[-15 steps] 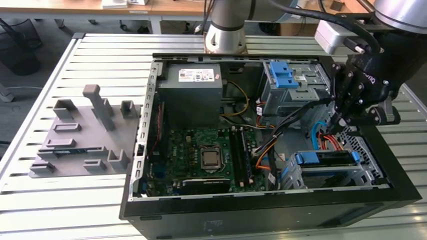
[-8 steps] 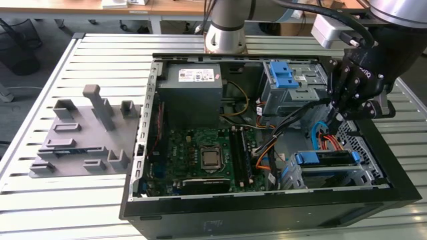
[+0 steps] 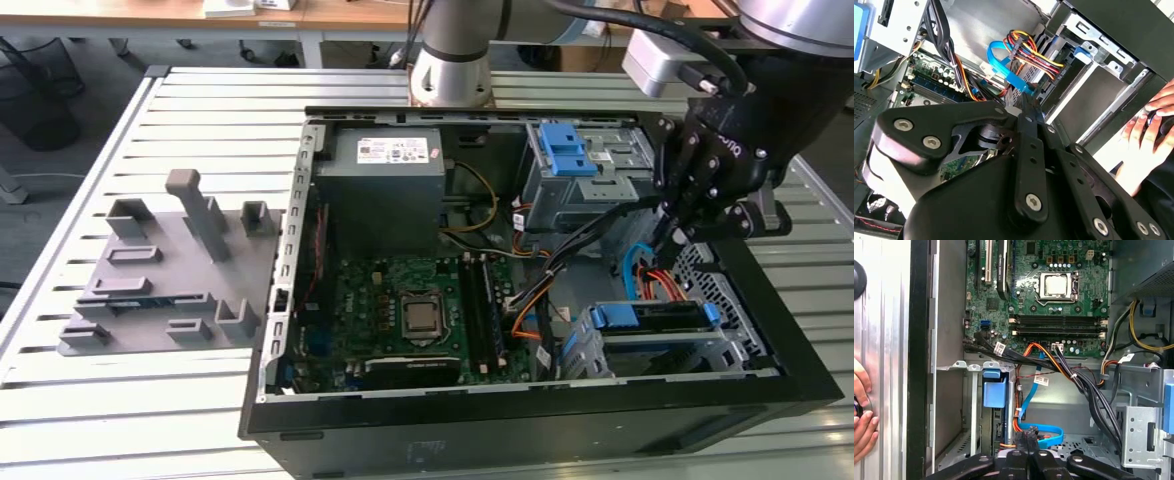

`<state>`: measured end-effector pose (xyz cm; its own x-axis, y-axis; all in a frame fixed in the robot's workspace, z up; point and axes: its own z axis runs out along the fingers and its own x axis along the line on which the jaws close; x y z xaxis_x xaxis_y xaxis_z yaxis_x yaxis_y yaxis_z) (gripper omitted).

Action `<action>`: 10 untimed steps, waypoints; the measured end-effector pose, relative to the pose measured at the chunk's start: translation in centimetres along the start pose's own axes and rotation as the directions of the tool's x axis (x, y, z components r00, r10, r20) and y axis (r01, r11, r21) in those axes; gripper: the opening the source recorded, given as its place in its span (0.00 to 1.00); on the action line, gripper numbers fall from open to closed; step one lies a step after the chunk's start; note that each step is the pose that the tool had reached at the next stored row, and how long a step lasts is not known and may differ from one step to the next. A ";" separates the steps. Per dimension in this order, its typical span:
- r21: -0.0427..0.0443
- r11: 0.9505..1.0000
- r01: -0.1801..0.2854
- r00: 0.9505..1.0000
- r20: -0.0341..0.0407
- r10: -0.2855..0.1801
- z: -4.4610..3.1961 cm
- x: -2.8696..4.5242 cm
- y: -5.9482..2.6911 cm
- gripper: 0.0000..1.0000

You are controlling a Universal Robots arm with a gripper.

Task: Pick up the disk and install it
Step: 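Insert the second disk wire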

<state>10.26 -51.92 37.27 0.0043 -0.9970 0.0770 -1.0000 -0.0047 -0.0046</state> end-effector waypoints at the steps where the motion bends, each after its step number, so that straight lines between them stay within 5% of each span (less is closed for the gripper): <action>1: -0.001 1.000 0.000 1.000 0.000 0.000 0.06 0.00 0.00 0.18; 10: -0.008 1.000 0.001 1.000 -0.002 -0.001 0.54 -0.04 -0.08 0.25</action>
<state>10.34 -51.92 36.74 0.0049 -0.9969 0.0790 -1.0000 -0.0047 0.0032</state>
